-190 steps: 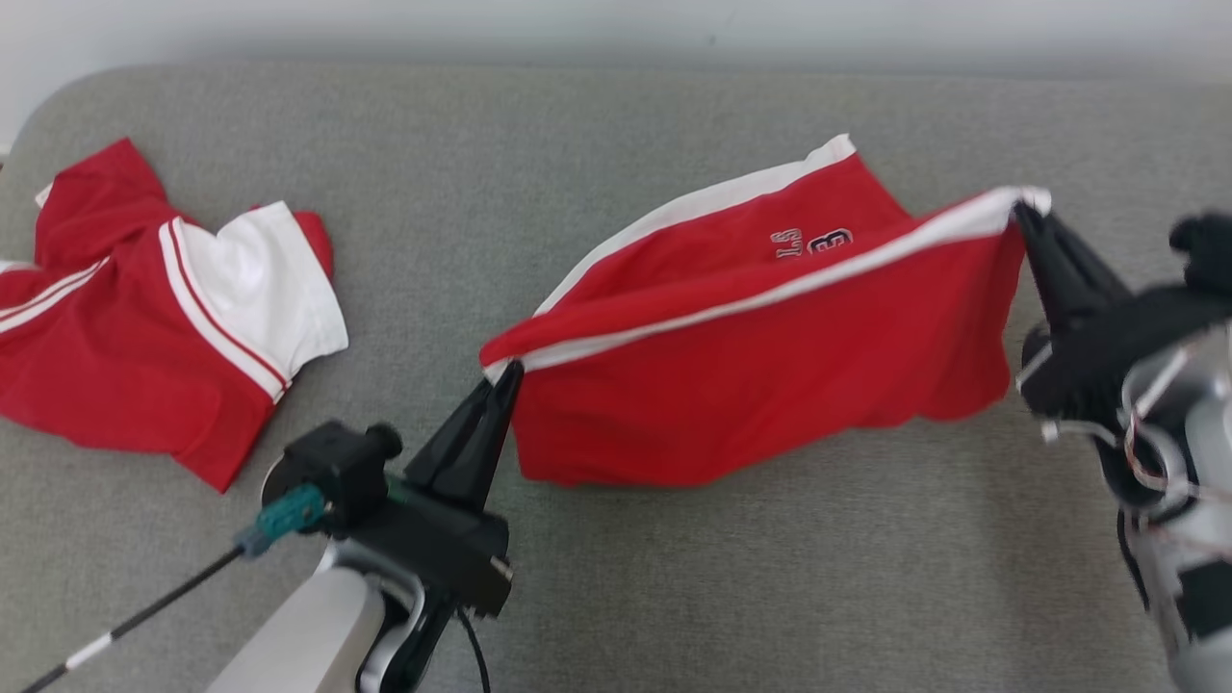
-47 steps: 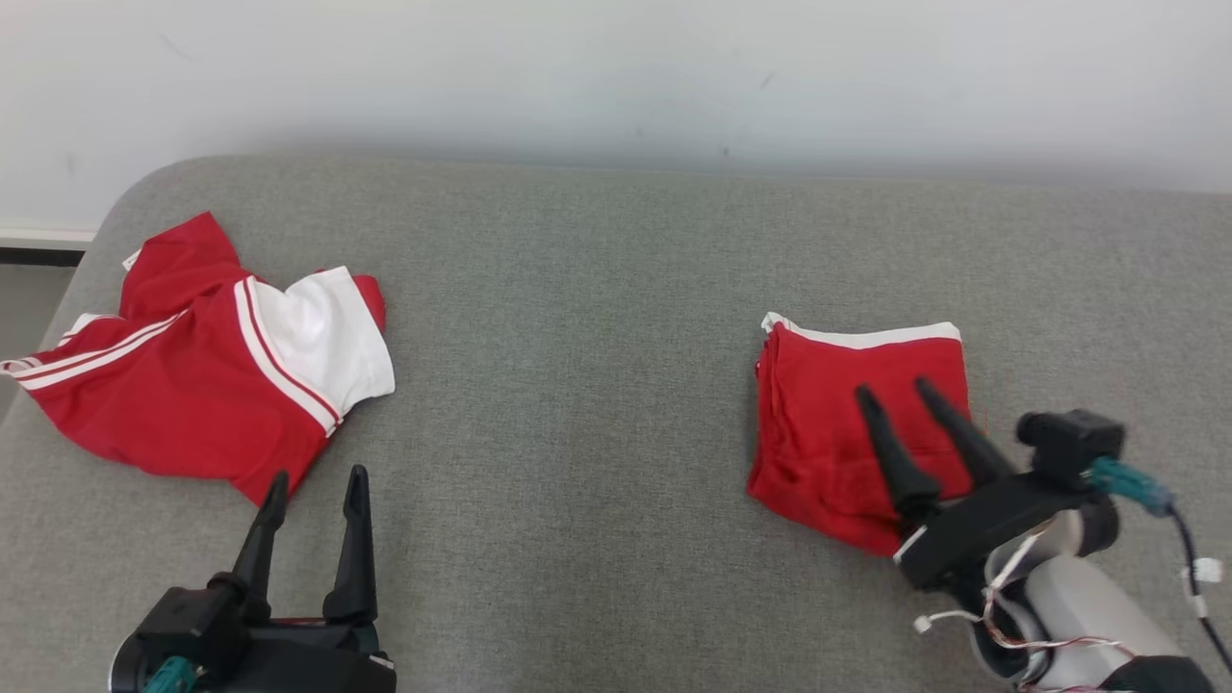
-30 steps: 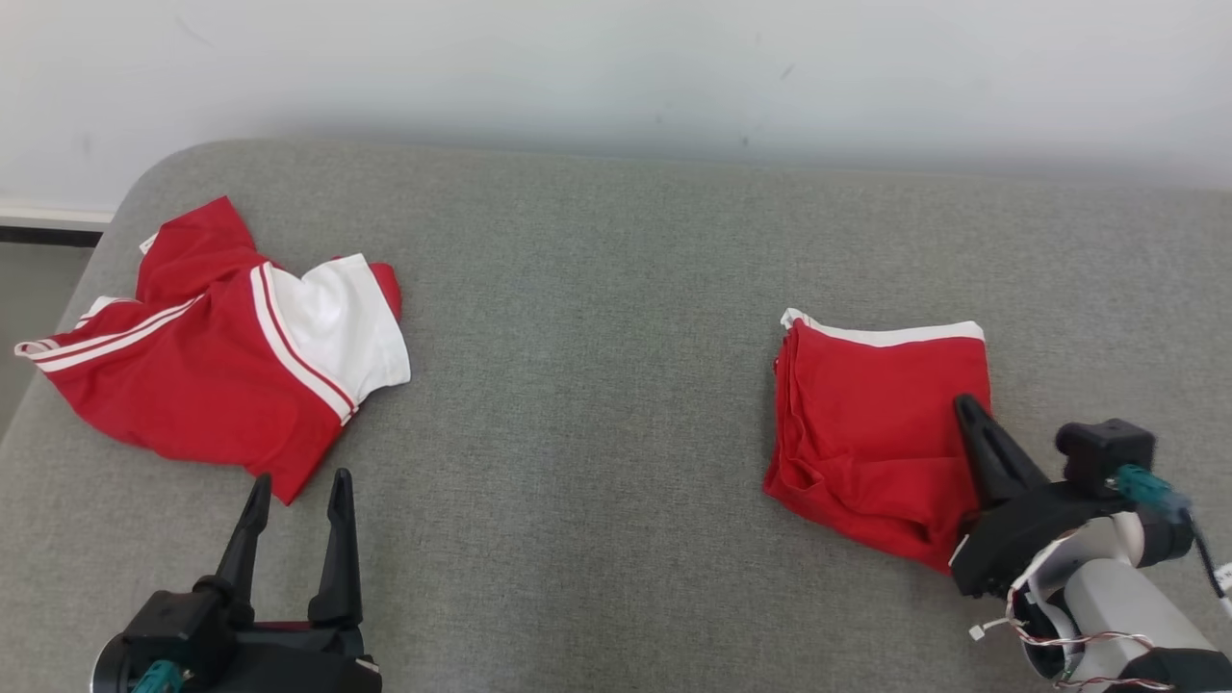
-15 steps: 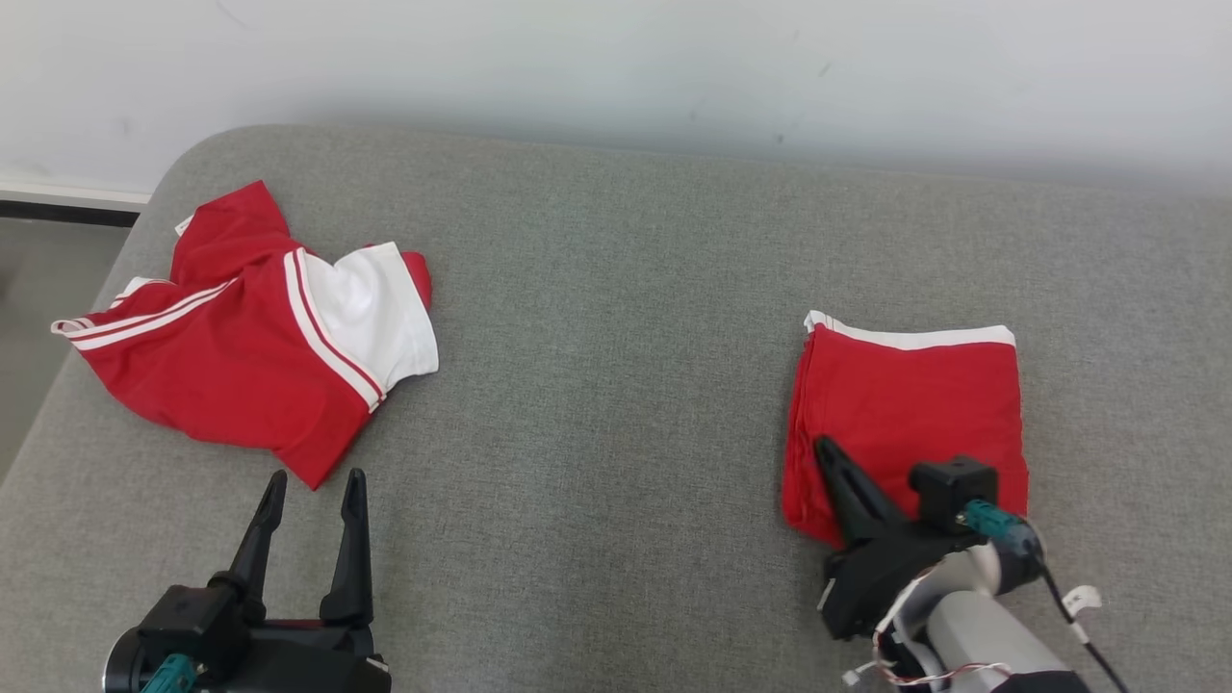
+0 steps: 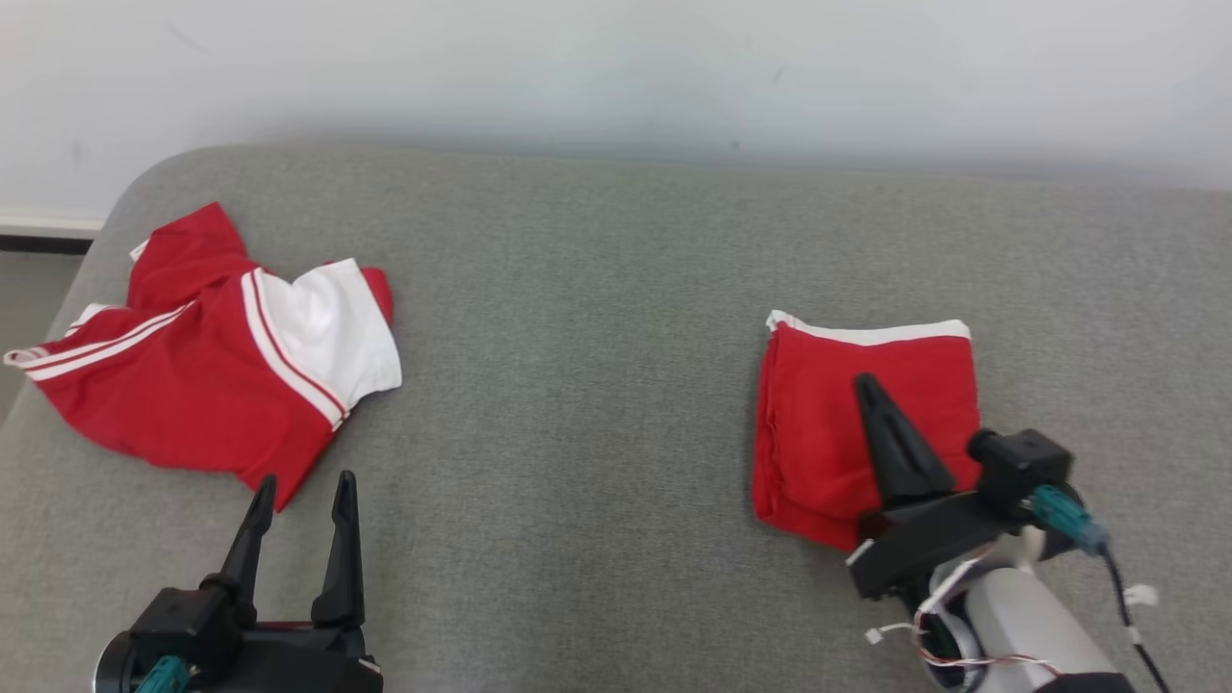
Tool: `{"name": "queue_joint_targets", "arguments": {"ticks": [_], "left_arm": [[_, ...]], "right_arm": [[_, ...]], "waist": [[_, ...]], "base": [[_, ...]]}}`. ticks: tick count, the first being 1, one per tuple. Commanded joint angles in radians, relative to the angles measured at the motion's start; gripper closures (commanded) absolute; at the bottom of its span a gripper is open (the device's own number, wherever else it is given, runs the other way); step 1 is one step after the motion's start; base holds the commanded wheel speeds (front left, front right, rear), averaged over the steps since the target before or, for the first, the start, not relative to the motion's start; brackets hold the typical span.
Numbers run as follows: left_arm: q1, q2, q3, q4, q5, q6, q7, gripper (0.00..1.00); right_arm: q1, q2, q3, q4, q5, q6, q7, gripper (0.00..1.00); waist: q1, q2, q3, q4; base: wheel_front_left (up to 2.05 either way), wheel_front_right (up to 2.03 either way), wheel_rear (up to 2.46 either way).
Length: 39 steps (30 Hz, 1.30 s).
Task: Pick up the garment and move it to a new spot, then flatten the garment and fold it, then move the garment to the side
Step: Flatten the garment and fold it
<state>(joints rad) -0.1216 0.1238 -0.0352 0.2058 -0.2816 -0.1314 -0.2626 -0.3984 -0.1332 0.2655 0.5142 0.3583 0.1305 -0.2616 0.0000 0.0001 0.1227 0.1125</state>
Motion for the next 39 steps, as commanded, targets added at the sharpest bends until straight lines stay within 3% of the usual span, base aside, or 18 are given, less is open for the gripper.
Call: {"name": "queue_joint_targets", "arguments": {"ticks": [1, 14, 15, 16, 17, 31, 39], "left_arm": [[0.011, 0.001, 0.000, -0.001, 0.011, 0.001, -0.003, 0.00], [0.051, 0.007, 0.029, 0.004, 0.028, 0.001, -0.003, 0.00], [0.058, 0.011, 0.034, 0.006, 0.033, 0.001, -0.003, 0.00], [0.065, 0.012, 0.039, 0.005, 0.033, 0.002, -0.003, 0.00], [0.072, 0.013, 0.044, 0.006, 0.039, 0.001, -0.003, 0.00], [0.170, 0.000, 0.088, -0.031, 0.090, 0.016, -0.003, 0.00], [0.184, 0.004, 0.092, -0.028, 0.111, 0.013, -0.003, 0.00]], "right_arm": [[0.022, -0.011, -0.014, -0.016, -0.009, 0.001, -0.004, 1.00], [0.253, -0.082, -0.129, -0.227, -0.051, 0.001, -0.002, 0.97], [0.272, -0.076, -0.133, -0.239, -0.056, 0.001, -0.002, 0.70], [0.286, -0.068, -0.137, -0.252, -0.058, 0.001, -0.003, 0.13], [0.301, -0.063, -0.142, -0.264, -0.062, 0.001, -0.002, 0.00], [0.442, 0.004, -0.240, -0.364, -0.099, 0.001, -0.003, 0.00], [0.477, 0.000, -0.267, -0.375, -0.100, 0.001, -0.003, 0.00]], "waist": [[0.0000, -0.0001, -0.011, -0.020], [0.0000, -0.0001, -0.054, -0.104], [0.0000, -0.0001, -0.058, -0.111], [0.0000, -0.0001, -0.061, -0.118], [0.0000, -0.0001, -0.063, -0.123], [0.0000, -0.0001, -0.110, -0.135], [0.0000, -0.0001, -0.120, -0.123]], "base": [[0.00, 0.00, 0.00], [0.00, 0.00, 0.00], [0.00, 0.00, 0.00], [0.00, 0.00, 0.00], [0.00, 0.00, 0.00], [0.00, 0.00, 0.00], [0.00, 0.00, 0.00]]}}
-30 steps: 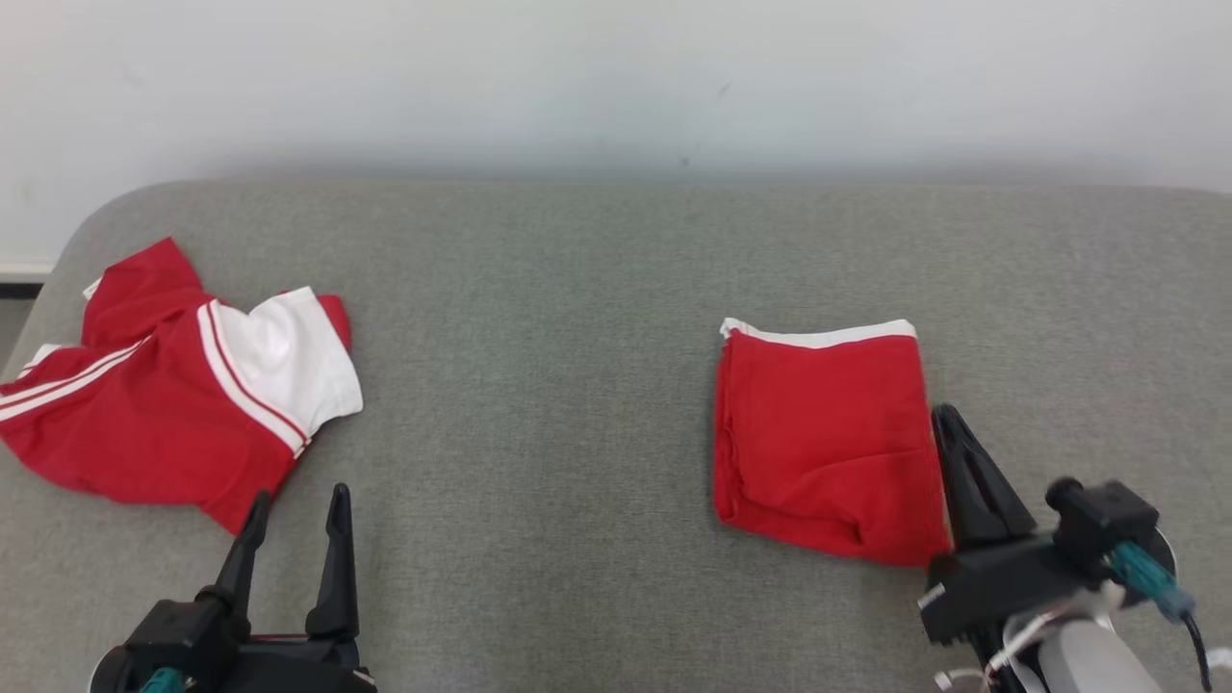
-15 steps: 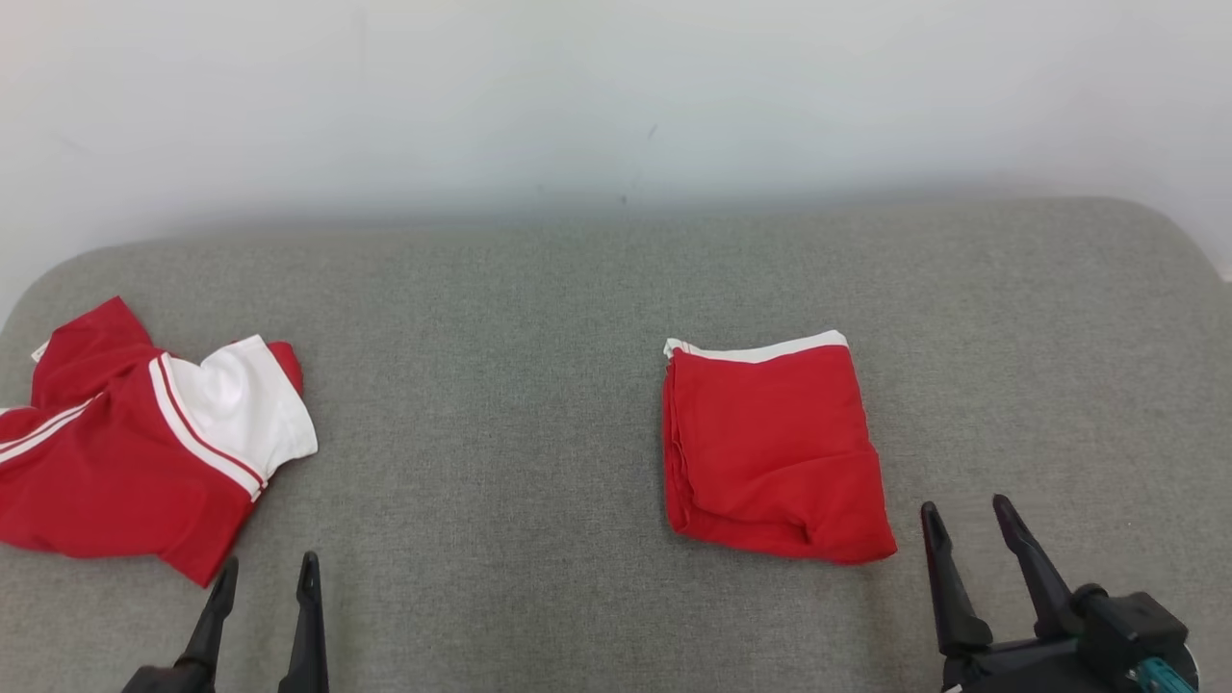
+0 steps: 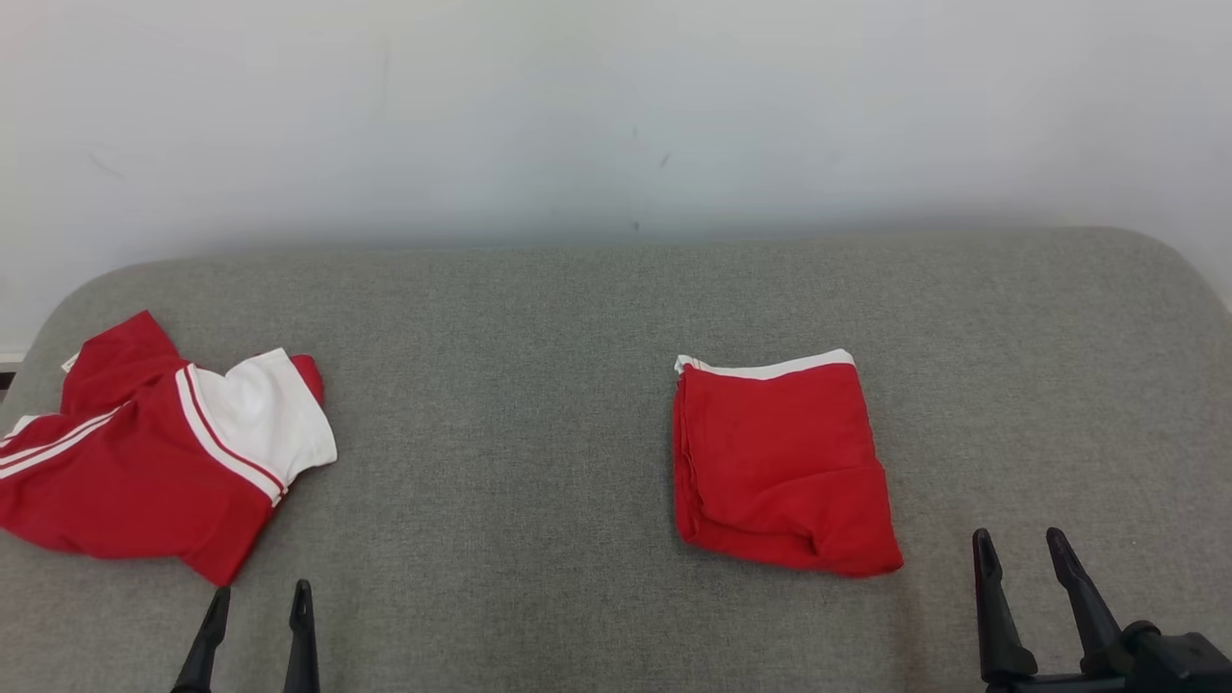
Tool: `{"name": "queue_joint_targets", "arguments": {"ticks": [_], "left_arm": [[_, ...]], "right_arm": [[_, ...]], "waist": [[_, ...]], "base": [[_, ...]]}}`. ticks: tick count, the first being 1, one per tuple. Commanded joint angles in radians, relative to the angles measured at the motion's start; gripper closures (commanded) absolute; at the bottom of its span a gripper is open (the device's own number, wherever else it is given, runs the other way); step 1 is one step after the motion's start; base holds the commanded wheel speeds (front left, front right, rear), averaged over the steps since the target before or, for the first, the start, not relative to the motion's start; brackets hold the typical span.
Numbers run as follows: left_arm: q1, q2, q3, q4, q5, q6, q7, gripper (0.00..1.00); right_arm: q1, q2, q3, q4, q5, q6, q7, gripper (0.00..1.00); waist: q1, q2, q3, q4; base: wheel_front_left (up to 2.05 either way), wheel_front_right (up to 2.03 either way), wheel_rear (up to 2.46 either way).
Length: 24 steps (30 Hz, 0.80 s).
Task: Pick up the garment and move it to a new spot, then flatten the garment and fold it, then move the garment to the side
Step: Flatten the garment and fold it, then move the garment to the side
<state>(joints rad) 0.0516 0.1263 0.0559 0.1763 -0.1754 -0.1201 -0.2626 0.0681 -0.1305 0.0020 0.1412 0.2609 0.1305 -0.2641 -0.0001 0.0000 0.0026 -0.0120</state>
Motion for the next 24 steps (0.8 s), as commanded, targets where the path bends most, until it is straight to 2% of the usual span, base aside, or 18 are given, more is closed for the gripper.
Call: {"name": "queue_joint_targets", "arguments": {"ticks": [1, 9, 13, 24], "left_arm": [[0.010, 0.001, 0.000, 0.002, 0.007, 0.001, -0.003, 0.00], [0.007, -0.005, 0.005, 0.005, 0.012, 0.000, -0.003, 0.00], [-0.006, -0.009, 0.005, 0.002, 0.008, -0.001, -0.003, 0.00], [-0.072, -0.029, -0.035, 0.006, 0.000, -0.007, -0.003, 0.00]], "right_arm": [[0.012, -0.002, -0.004, -0.002, -0.002, 0.001, 0.000, 0.00], [0.001, -0.004, 0.014, 0.014, 0.013, 0.001, 0.000, 0.00], [-0.060, -0.022, 0.027, 0.051, 0.021, 0.001, 0.002, 0.00], [-0.362, -0.115, 0.076, 0.296, 0.026, 0.001, 0.127, 0.00]], "waist": [[0.0001, 0.0000, 0.000, 0.003], [0.0001, 0.0000, 0.003, 0.015], [0.0001, 0.0000, 0.014, 0.020], [0.0001, 0.0000, 0.082, 0.085]], "base": [[0.00, 0.00, 0.00], [0.00, 0.00, 0.00], [0.00, 0.00, 0.00], [0.00, 0.00, 0.00]]}}
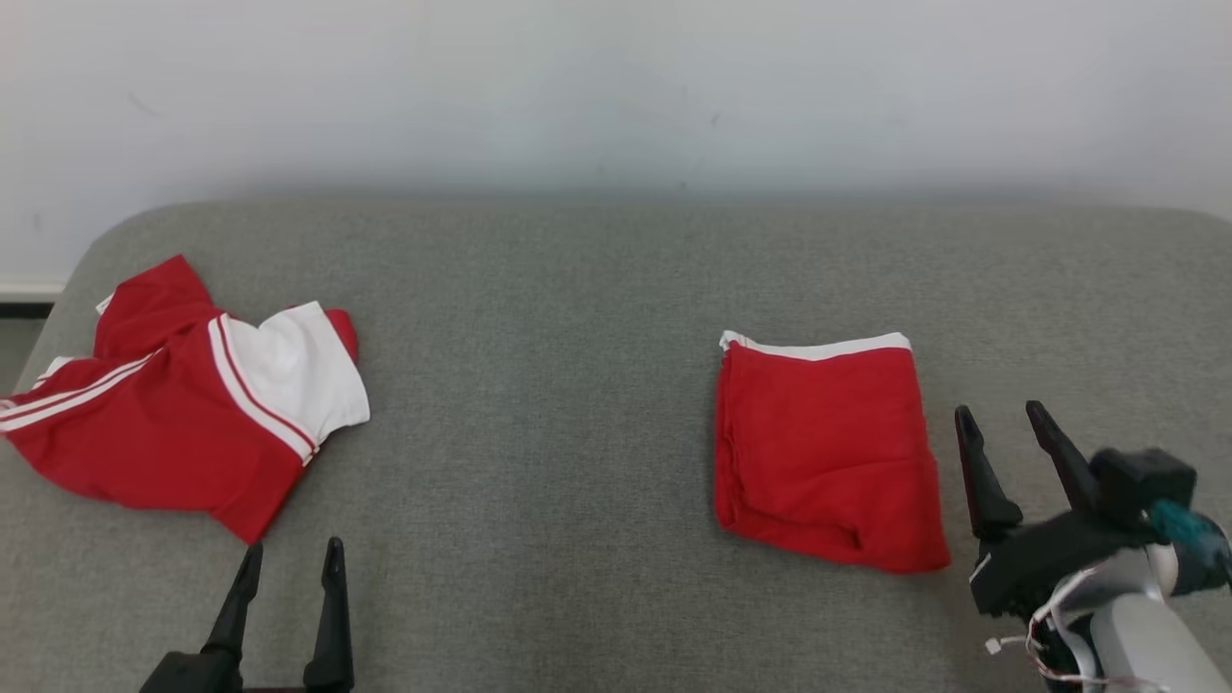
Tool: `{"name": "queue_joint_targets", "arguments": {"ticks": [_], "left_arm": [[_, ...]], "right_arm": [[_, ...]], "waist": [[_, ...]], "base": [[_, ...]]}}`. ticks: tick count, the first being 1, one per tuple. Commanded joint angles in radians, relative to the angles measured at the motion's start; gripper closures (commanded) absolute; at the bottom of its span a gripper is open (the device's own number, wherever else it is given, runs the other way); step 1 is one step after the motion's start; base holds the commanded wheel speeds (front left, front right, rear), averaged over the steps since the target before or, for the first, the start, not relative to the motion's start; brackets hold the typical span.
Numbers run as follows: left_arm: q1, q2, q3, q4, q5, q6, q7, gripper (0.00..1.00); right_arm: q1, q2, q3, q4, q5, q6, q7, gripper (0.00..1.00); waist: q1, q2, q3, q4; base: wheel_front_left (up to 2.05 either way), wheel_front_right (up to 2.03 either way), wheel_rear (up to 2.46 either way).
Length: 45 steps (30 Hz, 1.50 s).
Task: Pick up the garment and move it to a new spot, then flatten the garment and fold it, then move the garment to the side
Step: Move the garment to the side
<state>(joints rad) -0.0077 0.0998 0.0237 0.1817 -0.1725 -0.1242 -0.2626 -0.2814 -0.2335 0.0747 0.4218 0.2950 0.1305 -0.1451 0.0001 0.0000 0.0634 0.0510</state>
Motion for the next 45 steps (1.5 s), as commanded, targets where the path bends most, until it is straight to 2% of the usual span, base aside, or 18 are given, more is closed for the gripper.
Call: {"name": "queue_joint_targets", "arguments": {"ticks": [1, 11, 22, 23, 24, 29, 33, 37, 45], "left_arm": [[-0.018, -0.004, -0.008, 0.002, -0.003, -0.004, -0.003, 0.00], [-0.058, -0.008, -0.024, 0.014, -0.014, -0.007, -0.003, 0.00], [-0.089, -0.001, -0.024, 0.015, -0.012, -0.005, -0.003, 0.00], [-0.089, -0.001, -0.023, 0.016, -0.012, -0.005, -0.003, 0.00], [-0.091, -0.001, -0.023, 0.018, -0.012, -0.006, -0.003, 0.00], [-0.099, 0.002, -0.023, 0.017, -0.021, -0.006, -0.003, 0.00], [-0.122, 0.014, -0.038, 0.006, -0.030, -0.006, -0.003, 0.00], [-0.158, 0.027, -0.058, -0.010, -0.040, -0.006, -0.003, 0.00], [-0.238, 0.067, -0.074, -0.071, -0.046, -0.005, -0.003, 0.00]], "right_arm": [[-0.032, -0.017, 0.006, 0.040, -0.008, 0.001, 0.016, 0.00], [-0.184, -0.018, 0.039, 0.279, 0.014, 0.001, 0.071, 0.00], [-0.285, 0.024, 0.079, 0.528, 0.051, 0.001, 0.087, 0.00], [-0.289, 0.030, 0.084, 0.541, 0.061, 0.001, 0.089, 0.57], [-0.296, 0.031, 0.093, 0.549, 0.067, 0.001, 0.084, 1.00], [-0.366, 0.009, 0.153, 0.542, 0.086, 0.001, 0.045, 1.00], [-0.440, -0.034, 0.219, 0.537, 0.087, 0.001, 0.060, 1.00], [-0.524, -0.107, 0.297, 0.518, 0.084, 0.001, 0.094, 1.00], [-0.683, -0.301, 0.421, 0.439, 0.128, 0.001, 0.165, 1.00]], "waist": [[-0.0001, 0.0000, 0.028, 0.029], [-0.0001, 0.0000, 0.085, 0.069], [-0.0001, 0.0000, 0.118, 0.073], [-0.0001, 0.0000, 0.119, 0.071], [-0.0001, 0.0000, 0.120, 0.070], [-0.0001, 0.0000, 0.130, 0.048], [-0.0001, 0.0000, 0.167, 0.027], [-0.0001, 0.0000, 0.232, 0.004], [-0.0001, 0.0000, 0.395, -0.074]], "base": [[0.00, 0.00, 0.00], [0.00, 0.00, 0.00], [0.00, 0.00, 0.00], [0.00, 0.00, 0.00], [0.00, 0.00, 0.00], [0.00, 0.00, 0.00], [0.00, 0.00, 0.00], [0.00, 0.00, 0.00], [0.00, 0.00, 0.00]]}}
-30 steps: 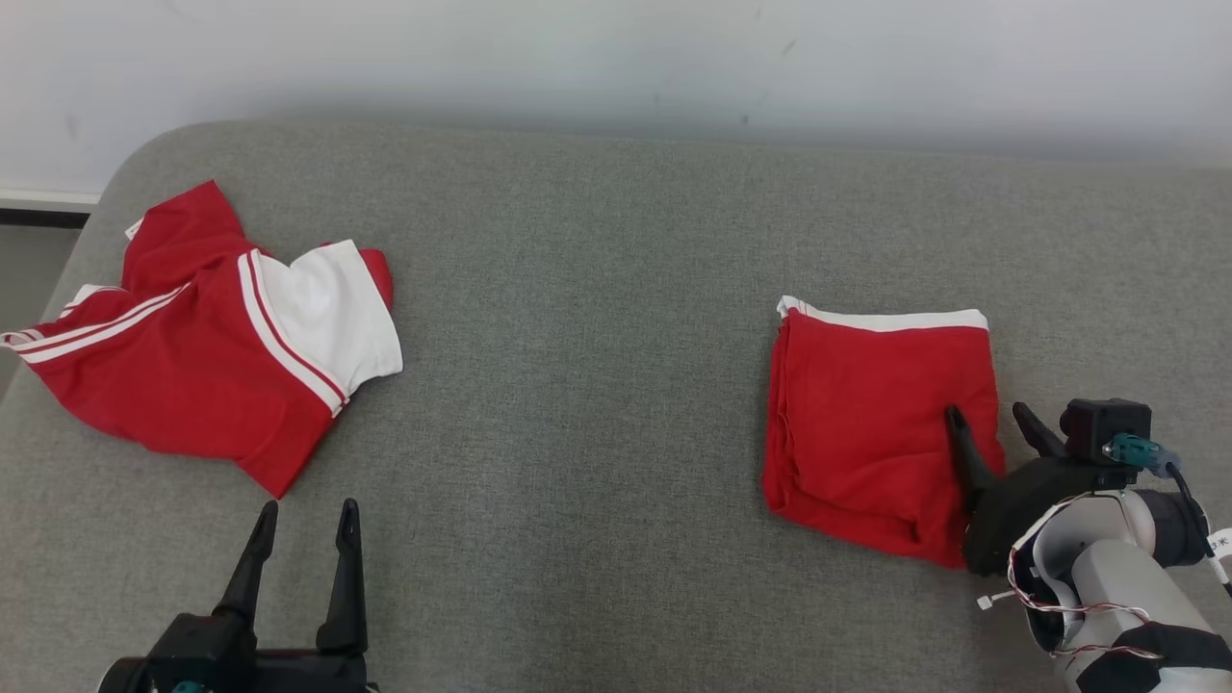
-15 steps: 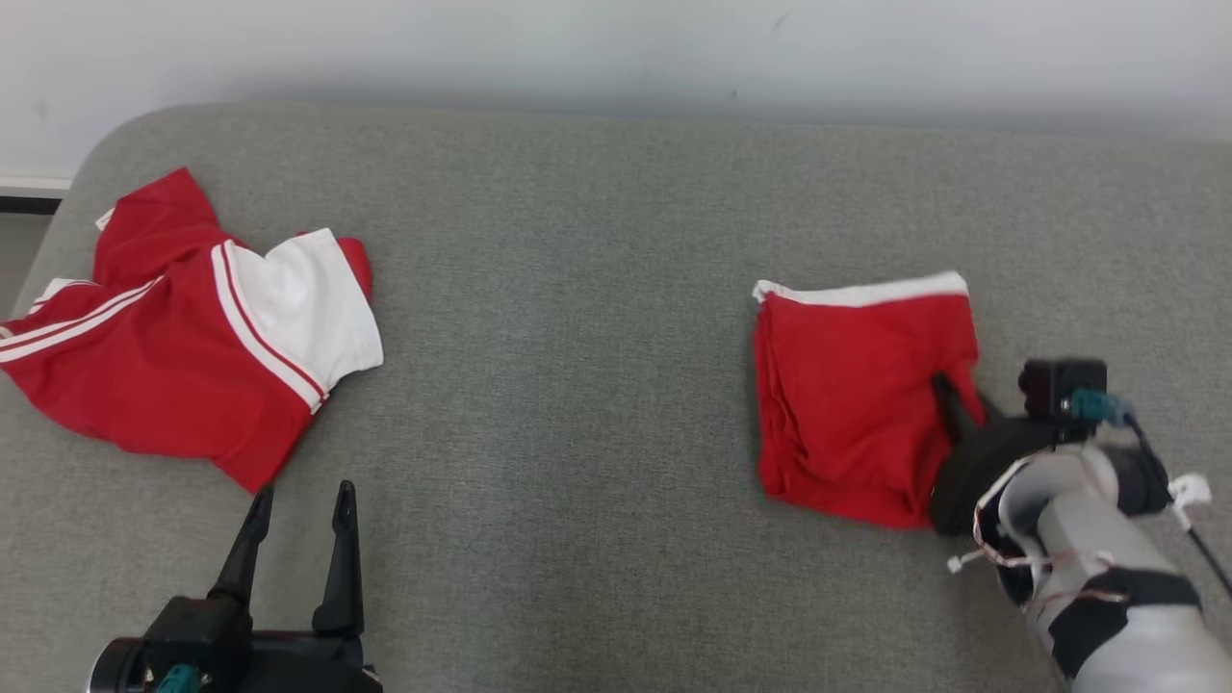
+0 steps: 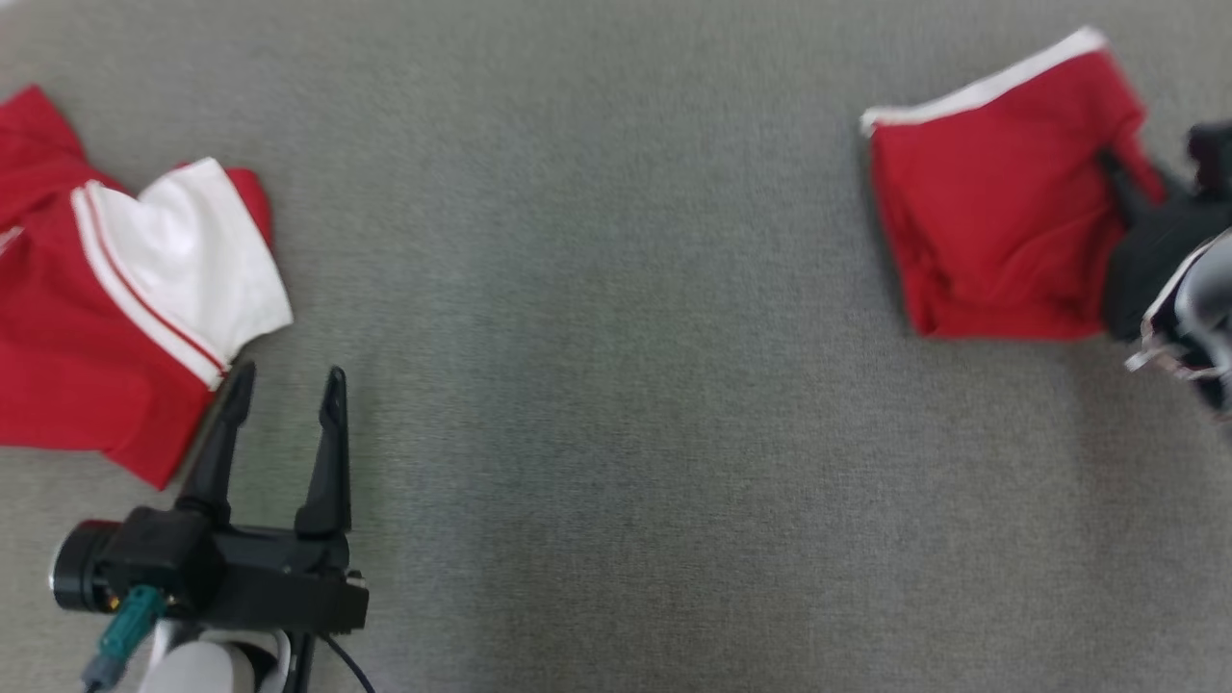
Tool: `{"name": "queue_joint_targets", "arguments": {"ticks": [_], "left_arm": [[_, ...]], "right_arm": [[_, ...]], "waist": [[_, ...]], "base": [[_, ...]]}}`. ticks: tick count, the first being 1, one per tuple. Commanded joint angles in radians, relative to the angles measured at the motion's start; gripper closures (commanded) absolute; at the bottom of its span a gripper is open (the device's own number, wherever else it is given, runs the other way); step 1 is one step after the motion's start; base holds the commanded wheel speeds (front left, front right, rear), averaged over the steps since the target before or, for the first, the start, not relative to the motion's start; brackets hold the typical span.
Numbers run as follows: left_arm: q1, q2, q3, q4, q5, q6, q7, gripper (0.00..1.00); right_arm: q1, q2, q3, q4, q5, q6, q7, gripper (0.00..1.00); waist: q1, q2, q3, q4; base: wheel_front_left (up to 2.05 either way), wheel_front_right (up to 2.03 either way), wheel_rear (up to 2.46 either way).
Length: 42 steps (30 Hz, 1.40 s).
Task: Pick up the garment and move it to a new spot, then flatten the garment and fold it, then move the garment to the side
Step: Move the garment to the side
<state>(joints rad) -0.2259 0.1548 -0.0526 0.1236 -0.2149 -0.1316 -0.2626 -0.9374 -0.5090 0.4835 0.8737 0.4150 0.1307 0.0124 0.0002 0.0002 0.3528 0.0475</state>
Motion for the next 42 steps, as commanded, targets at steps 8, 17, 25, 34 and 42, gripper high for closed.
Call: {"name": "queue_joint_targets", "arguments": {"ticks": [8, 17, 25, 34, 42], "left_arm": [[-0.060, 0.055, -0.002, -0.078, -0.001, 0.002, -0.003, 0.00], [-0.068, 0.096, 0.006, -0.135, 0.006, 0.002, -0.003, 0.00], [-0.048, 0.109, 0.009, -0.173, 0.015, 0.004, -0.002, 0.00], [-0.042, 0.104, 0.017, -0.175, 0.011, 0.009, -0.002, 0.00], [-0.018, 0.071, 0.031, -0.152, -0.005, 0.013, -0.002, 0.00]], "right_arm": [[-0.120, -0.173, 0.055, -0.049, 0.064, 0.000, 0.022, 1.00], [-0.219, -0.306, 0.090, -0.060, 0.075, 0.000, 0.047, 1.00], [-0.317, -0.347, 0.132, -0.044, 0.004, -0.001, 0.108, 1.00], [-0.381, -0.326, 0.116, 0.035, -0.057, -0.001, 0.095, 0.00], [-0.385, -0.269, 0.023, 0.058, -0.083, -0.001, -0.054, 0.00]], "waist": [[-0.0002, -0.0002, 0.208, -0.136], [-0.0002, -0.0002, 0.260, -0.169], [-0.0002, -0.0002, 0.284, -0.162], [-0.0002, -0.0002, 0.293, -0.148], [-0.0002, -0.0002, 0.210, -0.142]], "base": [[0.00, 0.00, 0.00], [0.00, 0.00, 0.00], [0.00, 0.00, 0.00], [0.00, 0.00, 0.00], [0.00, 0.00, 0.00]]}}
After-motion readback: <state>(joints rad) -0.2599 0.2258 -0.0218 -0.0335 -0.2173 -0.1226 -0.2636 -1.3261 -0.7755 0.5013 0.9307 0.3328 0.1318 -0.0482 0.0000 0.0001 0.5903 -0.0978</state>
